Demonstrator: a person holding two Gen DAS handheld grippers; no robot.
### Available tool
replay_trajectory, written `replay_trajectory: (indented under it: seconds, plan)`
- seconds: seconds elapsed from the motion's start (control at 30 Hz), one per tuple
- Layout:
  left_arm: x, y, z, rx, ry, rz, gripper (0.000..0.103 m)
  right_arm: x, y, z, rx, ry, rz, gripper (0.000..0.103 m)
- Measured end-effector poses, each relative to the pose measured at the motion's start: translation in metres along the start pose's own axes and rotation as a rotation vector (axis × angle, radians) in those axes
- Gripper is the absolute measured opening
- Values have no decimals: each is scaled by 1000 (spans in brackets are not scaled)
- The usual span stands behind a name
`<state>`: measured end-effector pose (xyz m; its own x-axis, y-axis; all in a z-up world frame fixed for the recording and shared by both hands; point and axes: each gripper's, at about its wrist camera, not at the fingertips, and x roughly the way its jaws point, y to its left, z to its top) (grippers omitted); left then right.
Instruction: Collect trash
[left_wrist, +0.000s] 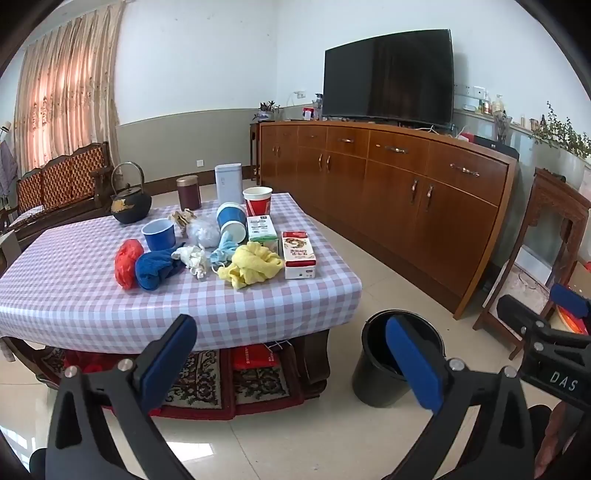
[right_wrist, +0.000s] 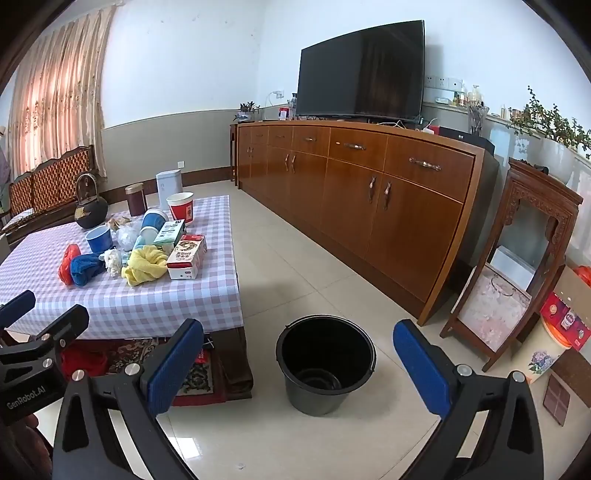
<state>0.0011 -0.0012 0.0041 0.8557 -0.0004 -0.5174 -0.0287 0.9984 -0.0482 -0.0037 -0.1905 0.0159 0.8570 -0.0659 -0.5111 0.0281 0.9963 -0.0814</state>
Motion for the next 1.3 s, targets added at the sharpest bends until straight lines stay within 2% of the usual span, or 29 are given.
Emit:
replay_trajectory:
  seconds: [1.3]
  plan:
    - [-8, -2, 2, 9, -12, -6, 103, -4, 0, 7, 4, -21, 4, 103]
